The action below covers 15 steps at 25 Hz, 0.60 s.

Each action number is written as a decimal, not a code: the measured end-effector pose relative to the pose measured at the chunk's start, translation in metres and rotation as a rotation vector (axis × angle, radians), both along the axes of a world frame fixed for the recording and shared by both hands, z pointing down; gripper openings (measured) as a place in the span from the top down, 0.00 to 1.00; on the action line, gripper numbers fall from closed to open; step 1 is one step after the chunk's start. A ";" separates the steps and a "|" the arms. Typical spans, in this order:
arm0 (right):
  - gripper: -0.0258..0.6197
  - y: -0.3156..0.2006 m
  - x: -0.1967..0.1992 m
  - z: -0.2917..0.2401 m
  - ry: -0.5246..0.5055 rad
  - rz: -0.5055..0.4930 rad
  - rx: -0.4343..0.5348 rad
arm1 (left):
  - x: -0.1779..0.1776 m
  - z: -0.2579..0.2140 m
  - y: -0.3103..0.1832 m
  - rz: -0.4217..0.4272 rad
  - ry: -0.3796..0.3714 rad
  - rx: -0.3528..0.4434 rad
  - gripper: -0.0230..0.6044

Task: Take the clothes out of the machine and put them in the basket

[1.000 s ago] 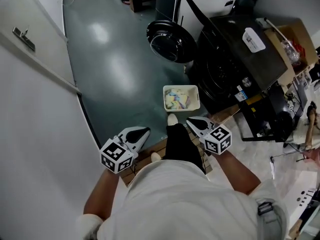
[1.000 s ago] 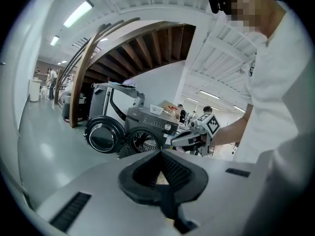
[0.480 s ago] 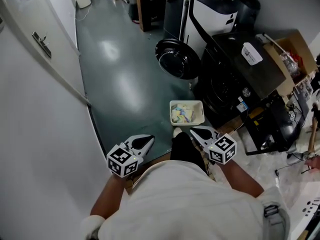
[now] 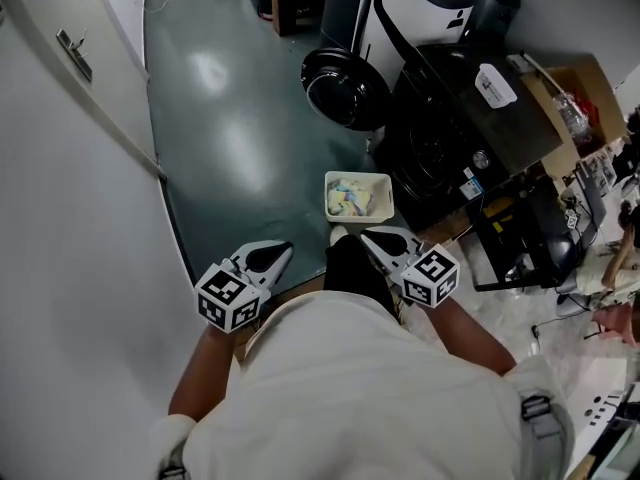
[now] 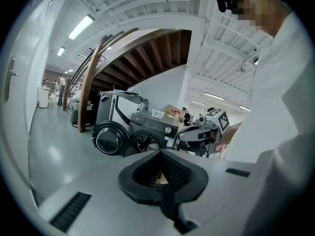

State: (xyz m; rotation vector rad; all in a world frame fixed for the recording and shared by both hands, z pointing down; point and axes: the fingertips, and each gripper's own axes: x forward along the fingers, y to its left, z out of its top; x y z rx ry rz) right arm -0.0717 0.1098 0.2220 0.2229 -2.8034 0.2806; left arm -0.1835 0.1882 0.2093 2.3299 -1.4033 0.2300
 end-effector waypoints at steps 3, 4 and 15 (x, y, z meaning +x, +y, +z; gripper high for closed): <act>0.95 0.003 0.003 0.002 -0.003 -0.006 -0.002 | 0.001 0.004 0.004 -0.020 0.008 -0.005 0.97; 0.95 0.003 0.005 0.001 -0.005 -0.006 -0.001 | 0.002 0.005 0.005 -0.023 0.010 -0.007 0.97; 0.95 0.000 0.021 -0.003 -0.037 0.040 -0.002 | 0.019 0.012 -0.004 0.015 0.014 -0.022 0.97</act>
